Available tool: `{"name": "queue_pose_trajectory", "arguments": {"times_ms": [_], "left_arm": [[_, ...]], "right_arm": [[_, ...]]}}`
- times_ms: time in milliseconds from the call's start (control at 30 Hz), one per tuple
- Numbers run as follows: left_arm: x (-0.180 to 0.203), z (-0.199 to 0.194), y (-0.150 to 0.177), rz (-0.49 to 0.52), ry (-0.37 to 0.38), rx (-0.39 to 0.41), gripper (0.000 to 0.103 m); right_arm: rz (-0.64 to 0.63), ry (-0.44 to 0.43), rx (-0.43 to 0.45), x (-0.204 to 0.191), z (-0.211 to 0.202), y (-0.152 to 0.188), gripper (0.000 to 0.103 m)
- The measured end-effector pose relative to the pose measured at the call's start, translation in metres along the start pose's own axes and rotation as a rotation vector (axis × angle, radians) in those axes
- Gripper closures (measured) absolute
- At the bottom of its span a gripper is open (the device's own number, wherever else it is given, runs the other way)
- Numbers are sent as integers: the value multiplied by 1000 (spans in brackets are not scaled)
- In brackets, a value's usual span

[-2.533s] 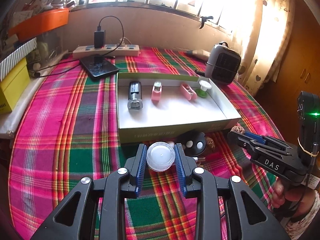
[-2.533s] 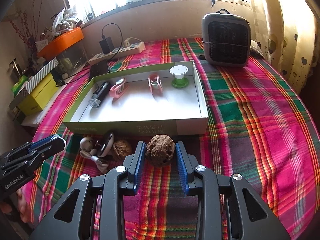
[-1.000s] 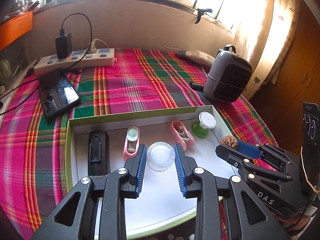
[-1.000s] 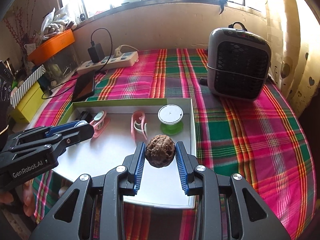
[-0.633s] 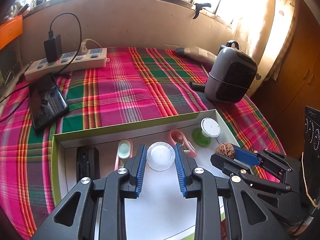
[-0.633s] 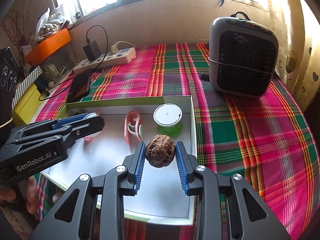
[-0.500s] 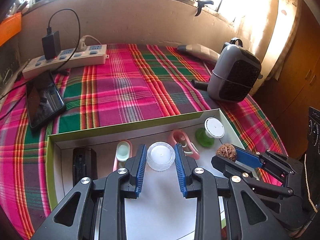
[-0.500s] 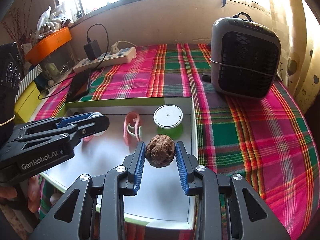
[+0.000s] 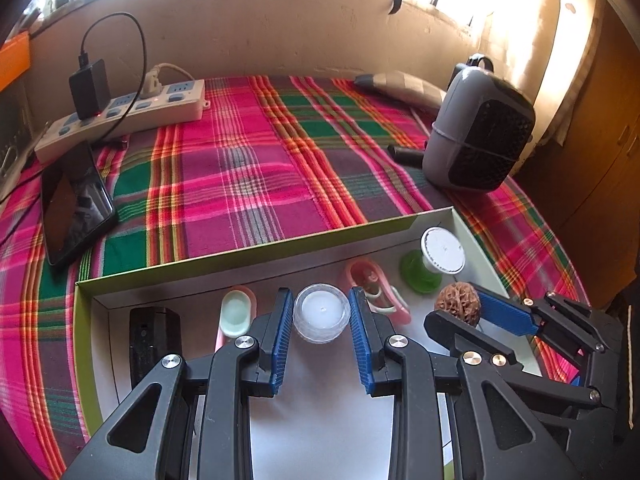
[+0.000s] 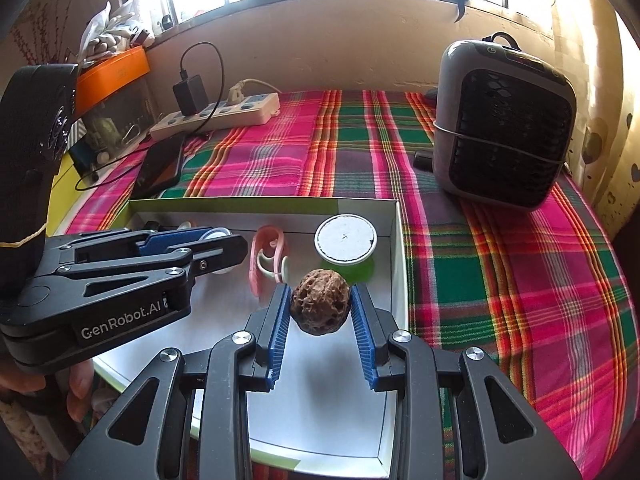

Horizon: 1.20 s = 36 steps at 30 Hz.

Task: Organize objects
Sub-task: 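Lower and open both tools to release the container and walnut into the box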

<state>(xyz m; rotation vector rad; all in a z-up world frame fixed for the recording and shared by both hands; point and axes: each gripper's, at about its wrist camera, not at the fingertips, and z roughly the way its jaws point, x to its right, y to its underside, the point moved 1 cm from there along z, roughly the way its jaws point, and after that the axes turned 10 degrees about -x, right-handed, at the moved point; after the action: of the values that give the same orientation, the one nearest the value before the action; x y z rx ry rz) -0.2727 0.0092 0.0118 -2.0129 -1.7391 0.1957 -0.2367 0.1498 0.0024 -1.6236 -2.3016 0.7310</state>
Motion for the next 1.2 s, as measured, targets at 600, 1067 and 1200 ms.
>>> {"name": "queue_pose_trajectory", "arguments": {"times_ms": [600,1067,1200], "left_arm": [[1,3,-1,-1,-10,-20,76],[1,5,-1,5,-18,-24,76],[0,5,-1,4,-20,-25,76]], "right_arm": [[-25,-3,-3,-4,5,-1,71],[-38,21,-7,-6,8,-2,71],[-38,21,-3,-5,8,-2,71]]}}
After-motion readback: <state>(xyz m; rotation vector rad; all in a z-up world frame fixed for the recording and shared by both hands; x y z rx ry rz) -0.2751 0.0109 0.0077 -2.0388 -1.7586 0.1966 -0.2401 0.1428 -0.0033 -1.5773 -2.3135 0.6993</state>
